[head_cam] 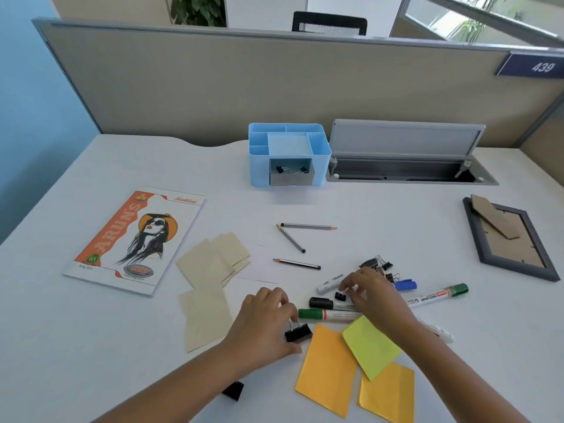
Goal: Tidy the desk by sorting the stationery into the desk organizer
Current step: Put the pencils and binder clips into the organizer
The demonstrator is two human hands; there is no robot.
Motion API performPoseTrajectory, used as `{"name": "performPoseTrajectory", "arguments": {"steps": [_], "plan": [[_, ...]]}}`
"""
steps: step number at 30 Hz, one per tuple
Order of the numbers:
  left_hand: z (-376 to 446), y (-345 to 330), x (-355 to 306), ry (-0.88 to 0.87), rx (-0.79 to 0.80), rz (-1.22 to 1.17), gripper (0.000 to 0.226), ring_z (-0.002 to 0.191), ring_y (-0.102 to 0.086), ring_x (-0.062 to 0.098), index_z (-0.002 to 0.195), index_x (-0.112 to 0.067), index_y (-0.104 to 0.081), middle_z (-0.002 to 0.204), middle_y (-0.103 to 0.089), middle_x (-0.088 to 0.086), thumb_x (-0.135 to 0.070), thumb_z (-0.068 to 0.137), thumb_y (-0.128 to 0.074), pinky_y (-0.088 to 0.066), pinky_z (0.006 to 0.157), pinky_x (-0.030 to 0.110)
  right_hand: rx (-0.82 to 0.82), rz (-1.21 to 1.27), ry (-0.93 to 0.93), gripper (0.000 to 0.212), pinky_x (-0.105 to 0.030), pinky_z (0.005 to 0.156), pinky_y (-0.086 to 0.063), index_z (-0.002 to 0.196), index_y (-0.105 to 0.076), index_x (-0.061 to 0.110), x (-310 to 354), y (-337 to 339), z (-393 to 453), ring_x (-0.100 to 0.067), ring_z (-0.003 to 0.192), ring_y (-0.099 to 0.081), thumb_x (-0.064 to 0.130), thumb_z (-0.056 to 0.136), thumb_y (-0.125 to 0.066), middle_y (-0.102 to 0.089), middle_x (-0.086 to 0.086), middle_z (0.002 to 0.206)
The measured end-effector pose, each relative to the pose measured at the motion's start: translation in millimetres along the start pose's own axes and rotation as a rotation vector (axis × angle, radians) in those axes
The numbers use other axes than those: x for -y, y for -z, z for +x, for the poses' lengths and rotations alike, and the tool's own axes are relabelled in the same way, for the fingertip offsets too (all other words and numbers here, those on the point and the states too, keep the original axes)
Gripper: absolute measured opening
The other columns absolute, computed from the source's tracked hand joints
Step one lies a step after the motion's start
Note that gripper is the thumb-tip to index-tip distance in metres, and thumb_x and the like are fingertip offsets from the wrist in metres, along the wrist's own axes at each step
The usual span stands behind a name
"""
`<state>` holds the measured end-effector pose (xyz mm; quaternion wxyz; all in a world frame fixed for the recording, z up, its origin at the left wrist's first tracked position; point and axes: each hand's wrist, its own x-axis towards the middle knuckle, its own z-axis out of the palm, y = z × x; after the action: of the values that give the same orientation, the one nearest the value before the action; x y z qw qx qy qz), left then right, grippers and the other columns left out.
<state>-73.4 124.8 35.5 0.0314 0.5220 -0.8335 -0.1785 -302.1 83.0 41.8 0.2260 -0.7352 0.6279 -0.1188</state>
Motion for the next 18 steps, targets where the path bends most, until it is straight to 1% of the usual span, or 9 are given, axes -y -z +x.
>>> {"name": "performPoseTrajectory", "arguments": {"steps": [2,4,6,9,11,13,15,18], "plan": [[0.5,-0.4,-0.2,-0.001,-0.008,0.025,0.039,0.112,-0.033,0.01,0.113,-0.03,-0.053,0.118,-0.039,-0.011,-0.052,0.082,-0.055,-0.024,0.089,0.024,-0.004,0.004,0.024,0.015,-0.007,0.062,-0.032,0.092,-0.067,0.019,5.4,-0.4,-1.9,-0.007,0.079,-0.048,0.01,0.088,-0.056,-0.049,0.007,0.085],[3.3,0.6,2.3,0.013,-0.04,0.018,0.032,0.111,-0.035,0.011,0.111,-0.027,-0.056,0.117,-0.041,-0.009,-0.046,0.084,-0.054,-0.024,0.087,0.024,-0.005,0.026,0.034,0.014,-0.007,0.063,-0.032,0.093,-0.067,0.021,9.4,-0.8,-4.0,-0.001,0.077,-0.047,0.012,0.088,-0.057,-0.049,0.009,0.086],[8.4,4.3,6.8,0.03,-0.076,-0.007,0.03,0.11,-0.037,0.013,0.109,-0.025,-0.058,0.116,-0.043,-0.008,-0.041,0.084,-0.055,-0.026,0.086,0.024,-0.009,0.048,0.042,0.014,-0.006,0.064,-0.033,0.092,-0.066,0.022,12.0,-1.6,-6.3,0.003,0.077,-0.047,0.013,0.088,-0.057,-0.048,0.013,0.084],[17.6,17.1,14.8,0.07,-0.13,-0.056,0.029,0.107,-0.04,0.015,0.104,-0.023,-0.06,0.111,-0.046,-0.006,-0.04,0.081,-0.055,-0.03,0.086,0.026,-0.011,0.082,0.043,0.013,-0.006,0.066,-0.035,0.091,-0.066,0.022,16.1,-2.7,-12.2,0.002,0.078,-0.049,0.013,0.087,-0.058,-0.047,0.018,0.082],[25.4,28.8,22.3,0.112,-0.156,-0.092,0.028,0.106,-0.041,0.015,0.101,-0.023,-0.06,0.108,-0.046,-0.006,-0.039,0.079,-0.058,-0.031,0.084,0.026,-0.005,0.122,0.041,0.014,-0.01,0.068,-0.038,0.09,-0.066,0.024,19.3,-5.0,-16.6,0.001,0.08,-0.051,0.012,0.086,-0.059,-0.049,0.017,0.083],[37.6,42.9,31.1,0.159,-0.196,-0.104,0.026,0.105,-0.041,0.015,0.1,-0.023,-0.06,0.107,-0.045,-0.006,-0.036,0.079,-0.061,-0.03,0.081,0.026,0.004,0.165,0.051,0.017,-0.015,0.072,-0.042,0.087,-0.064,0.03,23.9,-8.2,-20.6,-0.002,0.083,-0.053,0.014,0.087,-0.059,-0.052,0.017,0.086],[56.6,61.0,39.2,0.209,-0.262,-0.121,0.024,0.104,-0.042,0.016,0.1,-0.022,-0.061,0.105,-0.045,-0.006,-0.034,0.079,-0.063,-0.029,0.079,0.025,0.007,0.193,0.07,0.022,-0.01,0.075,-0.042,0.084,-0.057,0.036,28.3,-10.7,-22.2,0.0,0.086,-0.053,0.015,0.087,-0.059,-0.052,0.021,0.087],[94.0,88.7,47.9,0.255,-0.348,-0.125,0.023,0.105,-0.042,0.019,0.099,-0.02,-0.063,0.108,-0.048,-0.001,-0.032,0.08,-0.064,-0.031,0.082,0.028,-0.017,0.222,0.085,0.023,-0.004,0.074,-0.039,0.085,-0.054,0.04,30.2,-15.2,-21.6,0.008,0.088,-0.051,0.017,0.087,-0.059,-0.051,0.026,0.087]]}}
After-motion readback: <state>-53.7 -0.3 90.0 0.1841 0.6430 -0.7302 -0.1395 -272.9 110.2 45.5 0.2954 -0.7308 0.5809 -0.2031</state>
